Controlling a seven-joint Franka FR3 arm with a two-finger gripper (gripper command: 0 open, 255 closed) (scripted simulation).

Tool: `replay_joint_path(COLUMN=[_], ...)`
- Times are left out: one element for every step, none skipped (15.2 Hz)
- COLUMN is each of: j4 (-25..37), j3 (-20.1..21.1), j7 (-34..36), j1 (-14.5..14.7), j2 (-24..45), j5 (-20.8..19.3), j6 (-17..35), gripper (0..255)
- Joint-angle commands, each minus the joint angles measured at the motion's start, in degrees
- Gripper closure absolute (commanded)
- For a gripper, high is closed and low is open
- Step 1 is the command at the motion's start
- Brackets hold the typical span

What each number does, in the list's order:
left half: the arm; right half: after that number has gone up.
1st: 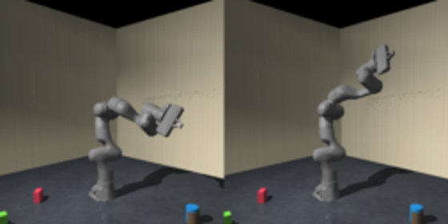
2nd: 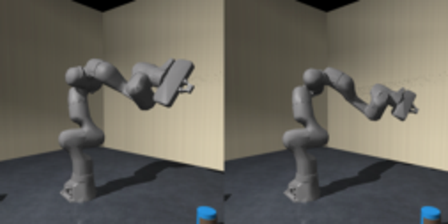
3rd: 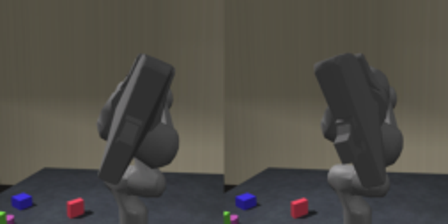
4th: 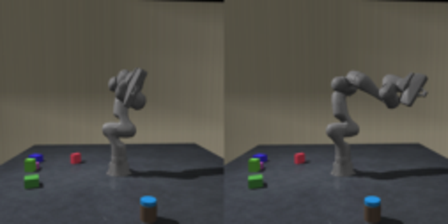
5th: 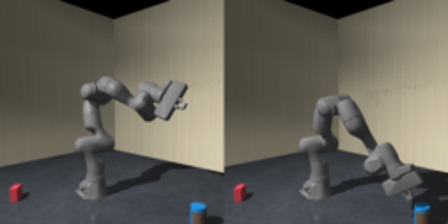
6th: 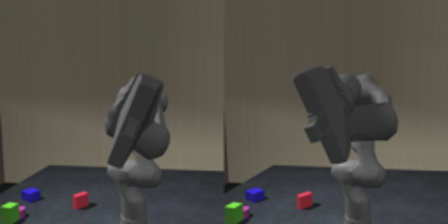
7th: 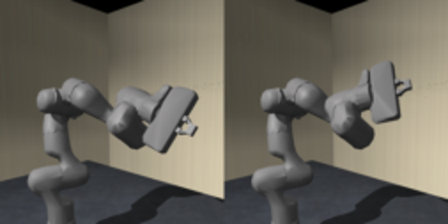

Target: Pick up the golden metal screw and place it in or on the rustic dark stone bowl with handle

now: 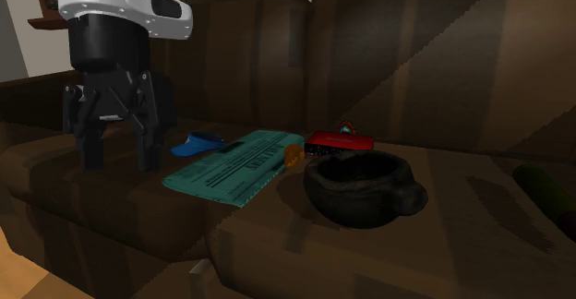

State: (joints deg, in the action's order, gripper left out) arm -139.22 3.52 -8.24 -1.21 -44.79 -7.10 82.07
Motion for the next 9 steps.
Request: replay_joint_path(j4=[0.0,0.3,0.6,1.1,1.6,2.2,2.8,3.6,4.4], j3=[0.0,-0.7,-1.5,-2.2,-2.9,-3.6,-4.3,-5.0,-5.7], j7=[0.0,-0.7,-1.3,-2.0,-2.7,-3.4,-4.1,-4.8,-5.6], j1=[0.0,-0.1,-0.2,-0.2,-0.2,-0.3,-0.2,-0.2,-0.2], j2=[0.0,1.5,3.1,4.7,6.4,8.1,9.8,11.6,13.4], j5=[0.0,-0.1,-0.1,-0.1,0.0,0.1,0.3,0.5,0.8], j6=[0.0,2.0,4.0,6.0,7.9,9.7,11.5,13.3,14.9], gripper=[0,0,0,0,0,0,0,0,0])
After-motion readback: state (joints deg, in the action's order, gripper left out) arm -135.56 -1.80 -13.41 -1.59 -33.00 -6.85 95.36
